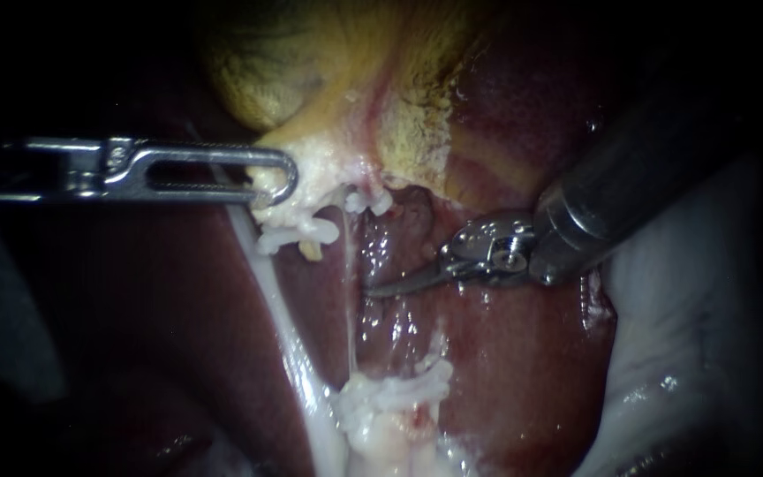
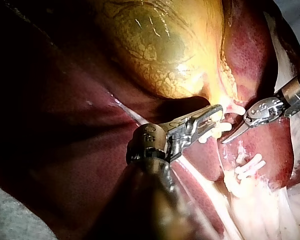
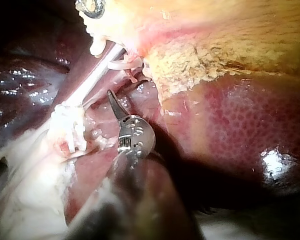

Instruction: Go back from the cut right tube

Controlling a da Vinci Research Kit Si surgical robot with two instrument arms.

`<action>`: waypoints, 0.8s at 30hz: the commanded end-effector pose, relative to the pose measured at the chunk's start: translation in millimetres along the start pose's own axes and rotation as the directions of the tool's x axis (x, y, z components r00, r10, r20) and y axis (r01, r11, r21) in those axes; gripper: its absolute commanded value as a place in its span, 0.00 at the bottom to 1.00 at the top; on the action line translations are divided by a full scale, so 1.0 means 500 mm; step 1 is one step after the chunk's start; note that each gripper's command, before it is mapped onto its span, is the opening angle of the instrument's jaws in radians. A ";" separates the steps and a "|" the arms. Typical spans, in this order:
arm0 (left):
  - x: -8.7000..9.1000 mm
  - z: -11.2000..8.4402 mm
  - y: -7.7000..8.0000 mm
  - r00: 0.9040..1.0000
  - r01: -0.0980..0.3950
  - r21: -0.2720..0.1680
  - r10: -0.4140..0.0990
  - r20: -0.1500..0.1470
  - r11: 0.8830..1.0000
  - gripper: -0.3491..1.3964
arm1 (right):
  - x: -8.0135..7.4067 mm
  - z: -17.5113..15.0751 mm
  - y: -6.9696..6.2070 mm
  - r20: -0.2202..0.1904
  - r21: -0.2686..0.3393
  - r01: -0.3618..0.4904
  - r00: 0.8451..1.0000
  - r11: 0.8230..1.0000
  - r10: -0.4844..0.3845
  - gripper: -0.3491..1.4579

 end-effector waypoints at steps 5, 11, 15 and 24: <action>0.0000 -0.0001 0.0000 1.000 0.000 0.001 0.000 0.000 1.000 0.00 | 0.0000 0.0000 -0.0001 -0.050 -0.009 0.004 0.999 1.000 -0.005 0.36; 0.0000 -0.0002 0.0001 1.000 0.000 0.001 0.000 -0.001 1.000 0.00 | 0.0001 0.0000 -0.0002 -0.111 -0.011 0.007 0.994 1.000 -0.008 0.84; 0.0000 -0.0002 0.0002 1.000 -0.001 0.001 0.001 -0.001 1.000 0.00 | 0.0001 0.0000 -0.0006 -0.114 -0.010 0.008 0.993 1.000 -0.009 0.88; -0.0001 -0.0005 0.0010 1.000 -0.001 0.003 0.001 -0.002 1.000 0.00 | -0.0009 -0.0067 -0.0050 -0.116 -0.206 0.168 0.974 0.964 -0.194 0.99</action>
